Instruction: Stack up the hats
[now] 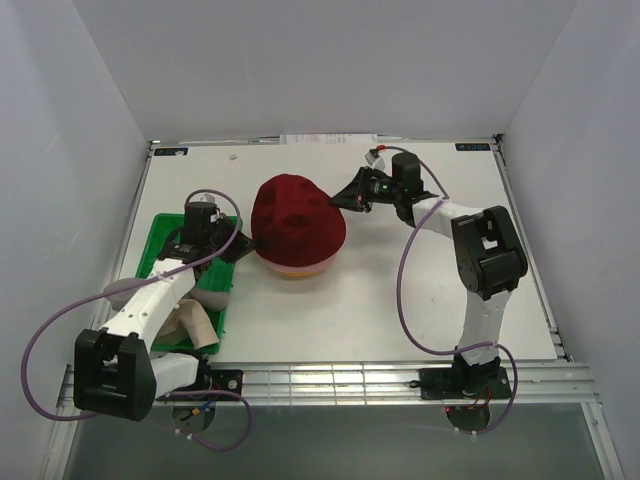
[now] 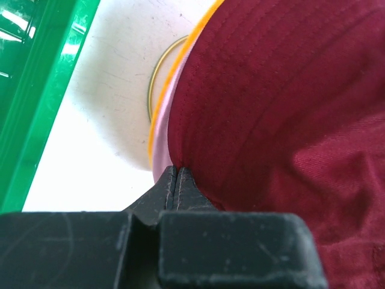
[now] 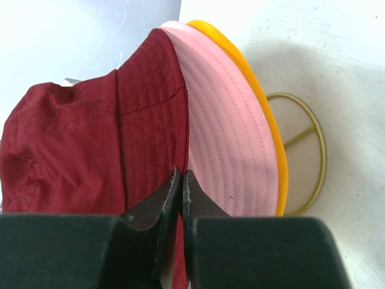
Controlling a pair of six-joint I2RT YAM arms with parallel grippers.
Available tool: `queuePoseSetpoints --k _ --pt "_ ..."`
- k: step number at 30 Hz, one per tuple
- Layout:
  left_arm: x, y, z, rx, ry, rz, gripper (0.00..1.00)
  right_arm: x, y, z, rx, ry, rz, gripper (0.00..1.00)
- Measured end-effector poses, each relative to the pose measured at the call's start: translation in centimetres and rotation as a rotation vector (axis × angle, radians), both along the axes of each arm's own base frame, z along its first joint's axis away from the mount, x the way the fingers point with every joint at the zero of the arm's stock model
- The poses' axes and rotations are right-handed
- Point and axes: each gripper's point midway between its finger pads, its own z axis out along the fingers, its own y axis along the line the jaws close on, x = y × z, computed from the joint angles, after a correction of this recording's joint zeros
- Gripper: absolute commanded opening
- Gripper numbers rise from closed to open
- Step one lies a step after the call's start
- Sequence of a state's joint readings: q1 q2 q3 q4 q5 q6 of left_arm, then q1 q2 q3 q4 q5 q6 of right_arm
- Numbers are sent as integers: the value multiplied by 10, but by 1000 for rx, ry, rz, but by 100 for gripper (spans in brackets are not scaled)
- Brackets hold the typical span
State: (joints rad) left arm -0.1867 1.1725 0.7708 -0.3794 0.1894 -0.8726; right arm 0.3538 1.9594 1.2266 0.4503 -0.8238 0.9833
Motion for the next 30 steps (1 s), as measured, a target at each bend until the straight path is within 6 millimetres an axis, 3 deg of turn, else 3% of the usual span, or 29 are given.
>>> queuePoseSetpoints --k 13,30 --pt "4 0 -18 3 -9 3 0 -1 -3 -16 -43 -17 14 8" --pt "-3 1 -14 29 -47 -18 0 4 -1 -24 -69 -16 37 9"
